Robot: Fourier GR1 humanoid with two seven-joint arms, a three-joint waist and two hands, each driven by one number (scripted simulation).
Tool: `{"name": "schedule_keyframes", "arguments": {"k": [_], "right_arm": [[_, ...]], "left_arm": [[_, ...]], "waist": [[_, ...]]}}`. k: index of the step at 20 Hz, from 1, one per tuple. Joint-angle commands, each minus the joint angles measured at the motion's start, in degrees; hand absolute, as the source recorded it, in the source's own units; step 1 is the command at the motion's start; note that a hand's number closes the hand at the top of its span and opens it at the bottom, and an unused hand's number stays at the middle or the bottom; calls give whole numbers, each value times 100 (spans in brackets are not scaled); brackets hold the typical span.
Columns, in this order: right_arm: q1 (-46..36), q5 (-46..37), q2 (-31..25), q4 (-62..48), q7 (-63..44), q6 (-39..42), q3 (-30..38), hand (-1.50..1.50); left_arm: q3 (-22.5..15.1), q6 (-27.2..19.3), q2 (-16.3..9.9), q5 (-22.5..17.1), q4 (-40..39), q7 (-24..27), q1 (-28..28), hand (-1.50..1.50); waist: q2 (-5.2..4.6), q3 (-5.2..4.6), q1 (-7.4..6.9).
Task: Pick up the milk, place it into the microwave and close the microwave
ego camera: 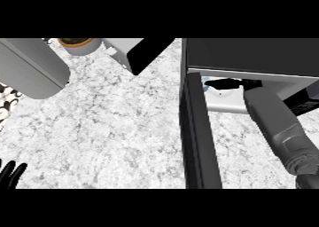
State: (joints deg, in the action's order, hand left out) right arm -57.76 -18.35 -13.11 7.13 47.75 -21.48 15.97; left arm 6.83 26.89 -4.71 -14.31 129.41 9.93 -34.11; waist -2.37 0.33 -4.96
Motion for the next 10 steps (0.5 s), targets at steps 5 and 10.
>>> {"name": "schedule_keyframes", "arguments": {"k": [5,10], "right_arm": [[463,456,50,-72,432,1128,396,-150],[711,712,-86,-75,523,2399,554,-150]], "left_arm": [[-647,39,158,396,181,-237,74,-150],[-1273,-196,408,630,329,-686,305,150]], "waist": [[103,-12,146],[156,-15,290]]}}
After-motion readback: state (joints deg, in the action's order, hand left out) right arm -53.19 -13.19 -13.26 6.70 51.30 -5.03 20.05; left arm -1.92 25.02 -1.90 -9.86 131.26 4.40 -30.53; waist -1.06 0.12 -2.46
